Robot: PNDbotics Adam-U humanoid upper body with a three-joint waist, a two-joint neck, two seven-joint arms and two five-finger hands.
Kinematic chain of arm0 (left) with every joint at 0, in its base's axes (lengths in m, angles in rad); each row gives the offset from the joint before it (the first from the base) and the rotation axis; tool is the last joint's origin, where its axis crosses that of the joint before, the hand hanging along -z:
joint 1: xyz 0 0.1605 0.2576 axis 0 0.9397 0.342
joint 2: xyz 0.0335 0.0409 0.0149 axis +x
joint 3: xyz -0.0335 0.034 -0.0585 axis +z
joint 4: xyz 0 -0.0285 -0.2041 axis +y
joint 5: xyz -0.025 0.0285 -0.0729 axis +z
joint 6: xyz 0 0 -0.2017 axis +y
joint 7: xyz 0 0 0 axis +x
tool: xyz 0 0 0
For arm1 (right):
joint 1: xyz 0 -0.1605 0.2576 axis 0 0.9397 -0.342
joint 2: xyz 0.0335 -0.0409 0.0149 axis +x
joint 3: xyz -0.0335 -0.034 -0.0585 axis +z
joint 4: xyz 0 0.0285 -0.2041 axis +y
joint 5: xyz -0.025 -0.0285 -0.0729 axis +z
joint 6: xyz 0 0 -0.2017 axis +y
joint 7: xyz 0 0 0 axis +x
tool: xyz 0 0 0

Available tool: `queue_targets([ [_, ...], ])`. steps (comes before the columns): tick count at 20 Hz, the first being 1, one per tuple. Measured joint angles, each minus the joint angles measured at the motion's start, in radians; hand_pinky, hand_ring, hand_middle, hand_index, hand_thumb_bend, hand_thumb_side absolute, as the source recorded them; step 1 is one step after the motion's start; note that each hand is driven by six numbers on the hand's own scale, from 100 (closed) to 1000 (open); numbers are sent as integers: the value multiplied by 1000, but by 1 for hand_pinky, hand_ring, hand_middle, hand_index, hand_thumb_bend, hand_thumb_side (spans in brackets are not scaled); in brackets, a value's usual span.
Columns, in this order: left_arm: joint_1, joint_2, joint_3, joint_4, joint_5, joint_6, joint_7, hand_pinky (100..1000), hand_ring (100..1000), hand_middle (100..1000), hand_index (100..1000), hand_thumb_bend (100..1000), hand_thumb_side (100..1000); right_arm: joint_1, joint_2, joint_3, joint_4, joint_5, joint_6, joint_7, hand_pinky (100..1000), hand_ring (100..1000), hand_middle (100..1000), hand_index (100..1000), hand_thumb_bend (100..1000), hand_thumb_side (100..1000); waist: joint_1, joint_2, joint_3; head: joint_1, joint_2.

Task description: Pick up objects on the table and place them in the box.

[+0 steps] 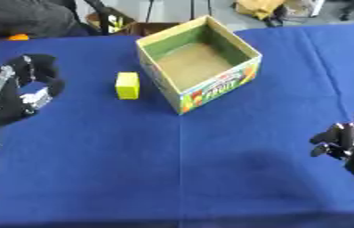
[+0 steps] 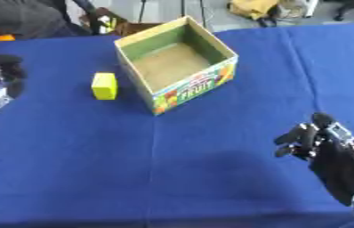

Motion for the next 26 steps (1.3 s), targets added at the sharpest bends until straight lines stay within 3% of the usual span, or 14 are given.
queue_targets([
  [6,-157,97,-77,123,-215,7,-123,688,697,666,814,581,478,1,0,3,-2,0,3,4,557,630,467,389,100,697,1,-4,-19,0,0],
  [12,-324,118,-152,303,-406,-45,-216,684,698,687,819,622,477,5,0,8,-2,1,7,8,557,629,467,389,100,698,7,-4,-39,2,0],
  [20,-458,61,-178,536,-588,-125,-296,679,676,694,811,677,504,8,0,15,-2,6,7,16,558,629,467,389,100,698,7,-4,-65,4,0],
  [26,-513,-8,-162,667,-701,-153,-278,679,659,686,803,672,484,8,0,20,-5,9,10,21,558,630,467,388,100,699,7,-2,-85,14,0],
])
